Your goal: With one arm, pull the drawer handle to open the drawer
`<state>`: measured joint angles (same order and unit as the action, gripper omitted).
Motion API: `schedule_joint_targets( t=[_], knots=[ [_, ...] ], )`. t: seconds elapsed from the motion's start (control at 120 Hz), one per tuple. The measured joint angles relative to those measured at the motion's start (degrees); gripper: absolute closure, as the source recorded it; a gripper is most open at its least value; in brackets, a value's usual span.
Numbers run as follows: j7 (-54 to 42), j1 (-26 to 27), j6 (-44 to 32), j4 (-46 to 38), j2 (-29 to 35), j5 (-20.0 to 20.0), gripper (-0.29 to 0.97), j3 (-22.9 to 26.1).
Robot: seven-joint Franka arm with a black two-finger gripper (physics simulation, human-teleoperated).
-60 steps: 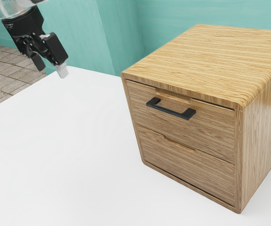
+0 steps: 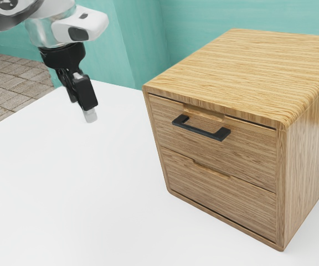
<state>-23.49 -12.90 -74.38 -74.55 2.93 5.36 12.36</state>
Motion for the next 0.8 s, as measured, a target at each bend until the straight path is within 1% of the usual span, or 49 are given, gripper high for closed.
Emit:
schedule_joint_targets(
  t=[0.042,0.1,0.2,0.233,0.275,0.308,0.35,0.408,0.475,0.542,0.608,0.733,0.8],
  knots=[
    [-4.6,-0.4,-3.6,-0.8,-1.0,1.2,0.0,2.1],
    [-10.0,1.4,-8.4,-1.5,-3.2,2.6,0.0,3.2],
    [-16.7,5.2,-14.8,-3.4,-3.5,9.3,0.0,3.5],
    [-18.4,7.1,-16.3,-3.6,-3.3,10.8,0.0,2.9],
    [-20.4,11.8,-17.9,-3.7,-3.3,12.3,0.0,-0.1],
    [-21.9,14.0,-18.8,-3.7,-3.0,13.0,0.0,-1.2],
    [-23.5,14.9,-19.7,-4.6,-1.2,13.5,0.01,-0.8],
    [-25.0,14.6,-21.4,-9.2,3.8,13.9,0.03,1.6],
    [-25.9,18.0,-23.0,-11.8,6.0,14.2,0.04,4.0],
    [-26.6,19.9,-24.1,-13.0,5.2,13.7,0.05,5.0],
    [-27.1,20.5,-24.9,-13.4,4.1,13.5,0.07,5.1],
    [-27.9,19.8,-26.6,-13.5,0.9,13.9,0.23,3.4],
    [-28.3,18.6,-27.2,-14.9,1.6,14.1,0.29,3.3]
  ],
)
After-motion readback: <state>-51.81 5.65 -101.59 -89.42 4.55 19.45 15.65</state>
